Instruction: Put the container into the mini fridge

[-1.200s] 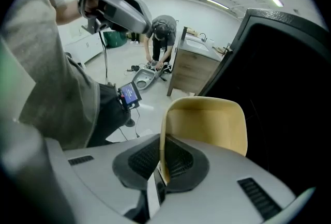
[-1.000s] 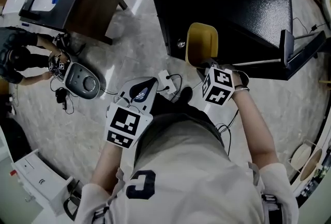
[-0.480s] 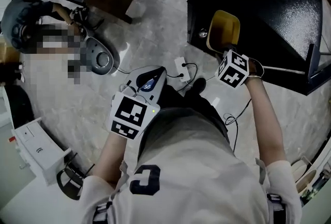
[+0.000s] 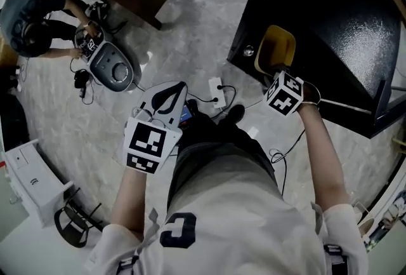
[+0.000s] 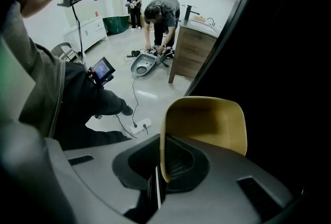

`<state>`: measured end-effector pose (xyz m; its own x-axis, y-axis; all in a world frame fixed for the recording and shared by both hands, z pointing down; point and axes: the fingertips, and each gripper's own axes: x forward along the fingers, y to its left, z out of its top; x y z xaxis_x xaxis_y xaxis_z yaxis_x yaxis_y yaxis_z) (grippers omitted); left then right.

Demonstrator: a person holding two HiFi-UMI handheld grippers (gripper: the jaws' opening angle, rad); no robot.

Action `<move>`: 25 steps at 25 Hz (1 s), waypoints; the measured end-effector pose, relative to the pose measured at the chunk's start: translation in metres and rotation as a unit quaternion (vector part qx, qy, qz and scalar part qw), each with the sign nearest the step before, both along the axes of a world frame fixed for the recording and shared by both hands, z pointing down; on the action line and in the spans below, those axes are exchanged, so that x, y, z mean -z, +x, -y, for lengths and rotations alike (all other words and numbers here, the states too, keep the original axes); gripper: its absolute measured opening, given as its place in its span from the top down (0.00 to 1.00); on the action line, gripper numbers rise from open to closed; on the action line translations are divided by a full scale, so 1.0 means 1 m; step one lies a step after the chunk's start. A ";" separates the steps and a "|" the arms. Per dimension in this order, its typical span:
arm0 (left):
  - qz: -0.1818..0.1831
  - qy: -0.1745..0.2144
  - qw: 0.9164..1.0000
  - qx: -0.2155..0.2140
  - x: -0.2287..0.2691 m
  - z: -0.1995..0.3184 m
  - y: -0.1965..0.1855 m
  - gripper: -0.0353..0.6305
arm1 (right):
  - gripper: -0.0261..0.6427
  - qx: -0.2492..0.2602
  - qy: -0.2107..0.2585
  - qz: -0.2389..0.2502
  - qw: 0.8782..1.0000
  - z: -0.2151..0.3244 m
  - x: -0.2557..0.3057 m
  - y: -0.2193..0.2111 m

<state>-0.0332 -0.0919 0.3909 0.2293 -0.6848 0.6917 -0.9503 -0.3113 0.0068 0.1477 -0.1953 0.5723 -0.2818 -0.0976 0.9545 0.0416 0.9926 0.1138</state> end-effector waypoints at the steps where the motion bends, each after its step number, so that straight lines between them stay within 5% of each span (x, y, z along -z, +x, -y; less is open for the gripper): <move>1: 0.004 -0.007 1.000 0.006 -0.003 -0.001 -0.002 0.86 | 0.91 0.001 -0.006 0.001 1.000 0.004 -0.003 -0.002; 25: -0.070 -0.032 0.996 -0.032 -0.037 0.031 0.018 0.86 | 0.91 -0.012 0.040 -0.049 0.998 0.085 -0.045 0.002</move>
<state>-0.0155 -0.1228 0.4279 0.3690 -0.6214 0.6911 -0.9167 -0.3661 0.1603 0.1501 -0.2807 0.6171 -0.1841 -0.1810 0.9661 0.0330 0.9812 0.1901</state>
